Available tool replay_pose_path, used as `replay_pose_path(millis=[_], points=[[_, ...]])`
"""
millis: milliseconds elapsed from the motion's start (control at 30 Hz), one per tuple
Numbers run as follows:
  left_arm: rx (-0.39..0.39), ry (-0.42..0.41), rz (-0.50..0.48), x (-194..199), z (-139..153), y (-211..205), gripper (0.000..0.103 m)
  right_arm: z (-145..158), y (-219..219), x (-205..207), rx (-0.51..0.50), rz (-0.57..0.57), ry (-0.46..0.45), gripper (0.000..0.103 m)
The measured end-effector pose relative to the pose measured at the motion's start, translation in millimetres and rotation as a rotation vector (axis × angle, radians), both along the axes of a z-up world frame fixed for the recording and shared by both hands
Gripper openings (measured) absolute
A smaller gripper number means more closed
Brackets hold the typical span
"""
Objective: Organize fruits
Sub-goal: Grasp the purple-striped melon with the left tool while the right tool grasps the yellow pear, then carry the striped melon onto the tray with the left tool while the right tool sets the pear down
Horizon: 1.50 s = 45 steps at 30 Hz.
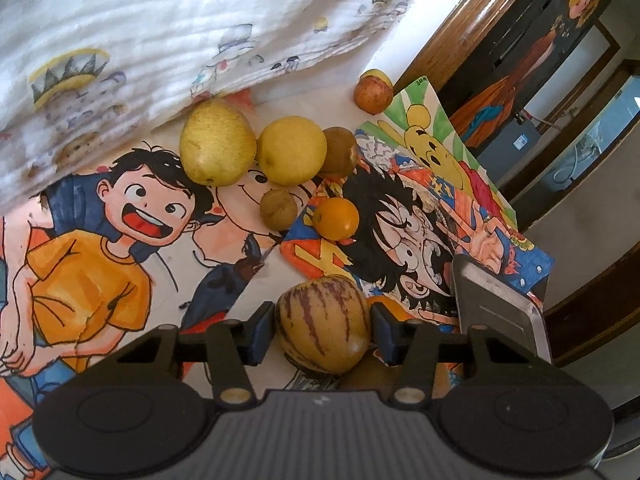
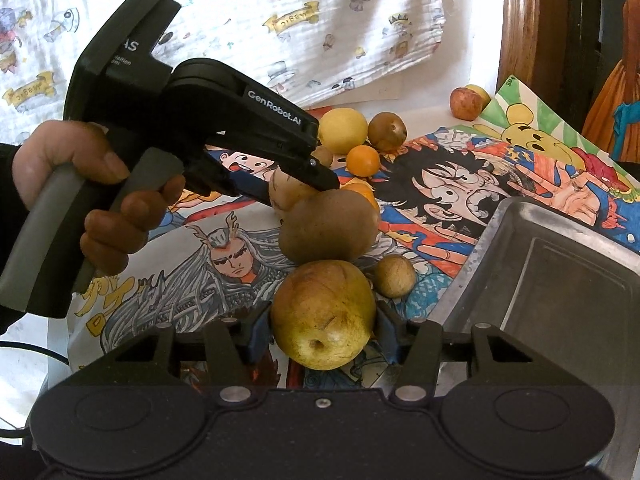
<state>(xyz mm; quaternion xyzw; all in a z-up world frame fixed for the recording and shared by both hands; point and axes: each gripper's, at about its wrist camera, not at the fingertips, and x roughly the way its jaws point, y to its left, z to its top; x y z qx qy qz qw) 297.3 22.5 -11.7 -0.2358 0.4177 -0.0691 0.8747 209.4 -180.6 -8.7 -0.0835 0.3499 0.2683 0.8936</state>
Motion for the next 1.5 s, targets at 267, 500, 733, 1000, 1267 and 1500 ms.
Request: replay_pose_path(millis=[267,500,733,1000,1267,1500], points=[[0.035,-0.024,0.01,-16.2,2.1,0.5,0.055,-2.1,-8.1,1.7,0.057,-0.016,0.013,0.055],[0.054,-0.047,0.013,-33.3,7.0,2.4,0.054,-2.7,-12.9,2.7,0.102,-0.033,0.025,0.055],[0.06,-0.07,0.009,-56.4,9.5,2.3,0.054,1.8,-20.6,-0.9,0.154,-0.05,0.018,0.055],[0.062,-0.079,0.011,-77.1,12.0,-0.8,0.054,6.4,-32.5,-6.5,0.24,-0.067,0.021,0.054],[0.085,-0.127,0.025,-76.8,29.5,-15.6,0.054,23.1,-58.5,-13.2,0.33,-0.123,-0.022,0.054],[0.111,-0.174,-0.026,-48.2,48.5,-47.4,0.054,41.5,-111.2,-6.3,0.375,-0.271,-0.066,0.054]])
